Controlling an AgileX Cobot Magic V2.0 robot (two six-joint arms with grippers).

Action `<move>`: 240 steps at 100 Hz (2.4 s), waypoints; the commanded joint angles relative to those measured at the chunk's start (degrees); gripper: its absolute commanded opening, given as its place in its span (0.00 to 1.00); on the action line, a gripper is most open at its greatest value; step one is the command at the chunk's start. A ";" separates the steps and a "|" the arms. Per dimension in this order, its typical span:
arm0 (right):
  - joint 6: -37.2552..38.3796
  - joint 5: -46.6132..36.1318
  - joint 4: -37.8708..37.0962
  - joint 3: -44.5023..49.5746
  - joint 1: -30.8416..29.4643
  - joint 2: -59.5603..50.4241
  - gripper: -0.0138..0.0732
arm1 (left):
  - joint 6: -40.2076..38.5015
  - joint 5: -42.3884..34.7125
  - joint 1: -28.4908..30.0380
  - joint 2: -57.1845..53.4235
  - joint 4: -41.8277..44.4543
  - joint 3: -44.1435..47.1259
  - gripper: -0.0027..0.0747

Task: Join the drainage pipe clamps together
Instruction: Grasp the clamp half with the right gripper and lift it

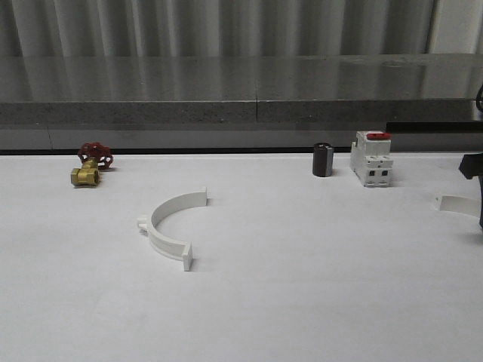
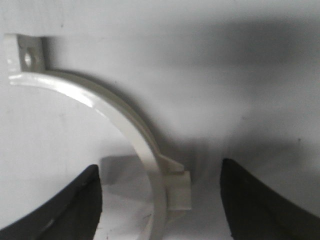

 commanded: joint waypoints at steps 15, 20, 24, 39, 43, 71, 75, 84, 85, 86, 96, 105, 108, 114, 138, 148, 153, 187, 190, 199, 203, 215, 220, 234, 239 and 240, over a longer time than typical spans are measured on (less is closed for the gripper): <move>-0.65 0.41 0.24 -1.71 -0.42 -2.53 0.69 | -0.03 -3.66 0.00 0.26 0.20 -1.57 0.01; -0.59 0.59 0.43 -1.71 -0.42 -2.53 0.64 | -0.03 -3.66 0.00 0.26 0.20 -1.57 0.01; -0.54 0.67 0.55 -1.71 -0.42 -2.53 0.59 | -0.03 -3.66 0.00 0.26 0.20 -1.57 0.01; -0.12 0.72 0.87 -1.71 -0.42 -2.53 0.38 | -0.03 -3.66 0.00 0.26 0.20 -1.57 0.01; 0.03 0.78 0.87 -1.71 -0.42 -2.53 0.35 | -0.03 -3.66 0.00 0.26 0.20 -1.57 0.01; -0.03 1.54 0.87 -1.71 -0.42 -2.53 0.33 | -0.03 -3.66 0.00 0.26 0.20 -1.57 0.01; -0.03 1.54 0.87 -1.71 -0.42 -2.53 0.33 | -0.03 -3.66 0.00 0.26 0.20 -1.57 0.01; -0.03 1.27 0.87 -1.71 -0.42 -2.53 0.33 | -0.03 -3.66 0.00 0.26 0.20 -1.57 0.01; -0.03 1.14 0.87 -1.71 -0.42 -2.53 0.33 | -0.03 -3.66 0.00 0.26 0.20 -1.57 0.01; -0.03 1.08 0.87 -1.71 -0.42 -2.53 0.33 | -0.03 -3.66 0.00 0.26 0.20 -1.57 0.01; -0.22 0.64 0.87 -1.71 -0.42 -2.53 0.33 | -0.03 -3.66 0.00 0.26 0.20 -1.57 0.01; -0.28 0.86 0.87 -1.96 -0.42 -2.53 0.33 | -0.03 -3.66 0.00 0.26 0.20 -1.57 0.01; -0.28 1.05 0.99 -2.21 -0.42 -2.53 0.33 | -0.03 -3.66 0.00 0.26 0.20 -1.57 0.01; -0.24 1.99 1.71 -3.08 -0.31 -2.60 0.33 | -0.03 -3.66 0.00 0.26 0.20 -1.57 0.01; 1.70 7.47 2.90 -7.19 3.34 -3.11 0.33 | -0.03 -3.66 0.00 0.26 0.20 -1.57 0.01; 5.79 7.59 1.45 -7.62 7.13 -3.94 0.33 | -0.03 -3.66 0.00 0.26 0.20 -1.57 0.01; 8.98 7.54 -0.31 -7.75 9.28 -4.35 0.33 | -0.03 -3.66 0.00 0.26 0.20 -1.57 0.01; 37.01 9.01 -14.47 -7.93 24.87 -5.18 0.33 | -0.03 -3.66 0.00 0.26 0.20 -1.57 0.01; 37.77 8.89 -14.47 -7.93 26.09 -5.18 0.33 | -0.03 -3.66 0.00 0.26 0.20 -1.57 0.01; 40.46 8.87 -14.47 -7.93 28.35 -5.18 0.33 | -0.03 -3.66 0.00 0.26 0.20 -1.57 0.01; 41.45 8.73 -14.47 -7.93 29.23 -5.18 0.33 | -0.03 -3.66 0.00 0.26 0.20 -1.57 0.01; 42.41 8.28 -13.89 -7.93 29.83 -5.18 0.33 | -0.03 -3.66 0.00 0.26 0.20 -1.57 0.01; 42.41 8.08 -13.57 -7.93 29.83 -5.18 0.33 | -0.03 -3.66 0.00 0.26 0.20 -1.57 0.01; 42.41 7.87 -13.44 -7.93 29.83 -5.18 0.33 | -0.03 -3.66 0.00 0.26 0.20 -1.57 0.01; 42.41 7.81 -13.44 -7.93 29.83 -5.18 0.33 | -0.03 -3.66 0.00 0.26 0.20 -1.57 0.01; 42.41 7.81 -13.44 -7.93 29.83 -5.18 0.33 | -0.03 -3.66 0.00 0.26 0.20 -1.57 0.01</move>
